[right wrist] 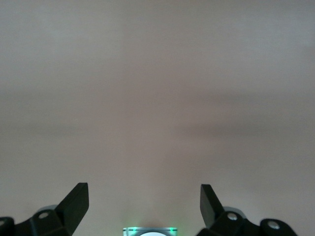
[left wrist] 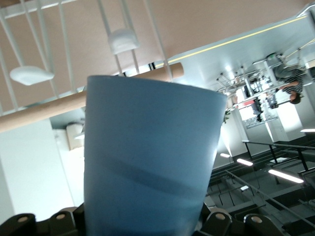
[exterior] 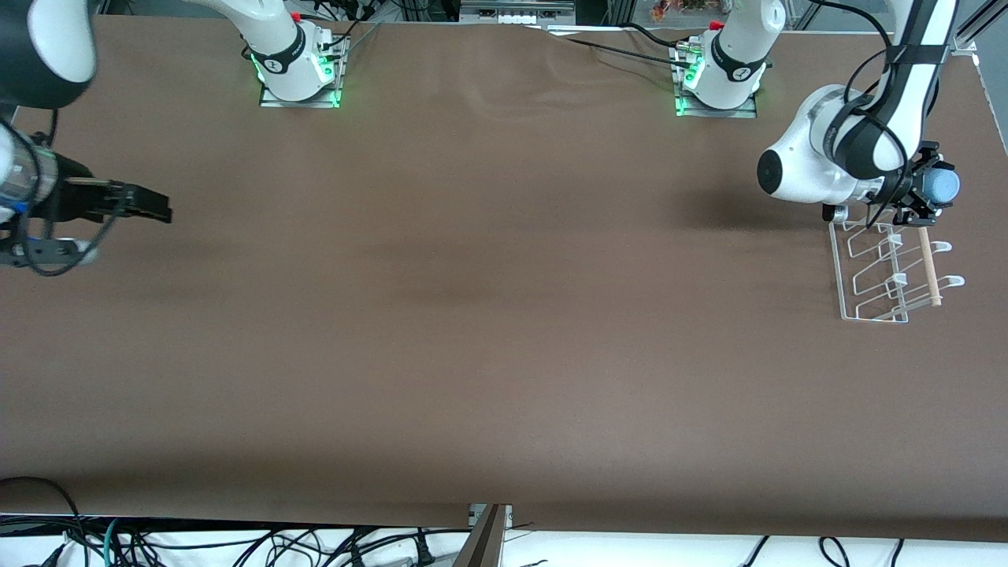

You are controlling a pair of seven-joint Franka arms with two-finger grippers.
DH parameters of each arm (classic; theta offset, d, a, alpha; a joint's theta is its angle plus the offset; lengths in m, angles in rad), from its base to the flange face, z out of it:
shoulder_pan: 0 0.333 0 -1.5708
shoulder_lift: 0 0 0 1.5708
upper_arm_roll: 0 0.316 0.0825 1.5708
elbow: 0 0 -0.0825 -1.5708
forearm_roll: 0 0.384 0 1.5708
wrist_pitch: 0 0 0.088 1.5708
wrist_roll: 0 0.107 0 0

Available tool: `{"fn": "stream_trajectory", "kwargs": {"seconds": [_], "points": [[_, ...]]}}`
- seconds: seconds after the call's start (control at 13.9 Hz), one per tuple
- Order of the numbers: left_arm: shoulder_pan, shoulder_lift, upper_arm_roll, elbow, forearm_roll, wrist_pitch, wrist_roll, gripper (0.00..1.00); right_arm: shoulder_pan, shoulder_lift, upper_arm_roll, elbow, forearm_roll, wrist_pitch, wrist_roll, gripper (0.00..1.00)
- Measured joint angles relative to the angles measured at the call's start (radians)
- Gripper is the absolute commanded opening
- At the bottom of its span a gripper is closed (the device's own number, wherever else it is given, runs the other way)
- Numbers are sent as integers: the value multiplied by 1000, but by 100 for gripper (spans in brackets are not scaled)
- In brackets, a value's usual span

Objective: Transfer cup to left arm and place on rack
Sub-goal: 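Carry the cup with the left gripper over the wire rack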

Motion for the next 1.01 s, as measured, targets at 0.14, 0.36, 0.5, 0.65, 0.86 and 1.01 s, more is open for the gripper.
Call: {"fn": "stream_trajectory", "kwargs": {"seconds": [0.14, 0.36, 0.5, 0.65, 0.86, 1.01], "points": [[4, -3, -3, -5, 18, 5, -27, 0, -167, -41, 154, 4, -33, -4, 1, 100], [9, -5, -3, -17, 46, 10, -76, 0, -413, -155, 384, -88, -37, 21, 65, 100], [12, -5, -3, -34, 53, 11, -136, 0, -458, -233, 431, -193, -37, 74, 82, 100], [13, -4, -3, -47, 56, 15, -186, 0, -461, -282, 442, -269, -42, 99, 84, 100], [13, 0, -3, -59, 56, 24, -240, 0, -459, -287, 455, -292, -68, 101, 73, 100], [16, 7, -3, -61, 70, 32, -269, 0, -454, -276, 461, -291, -71, 102, 71, 100]]}}
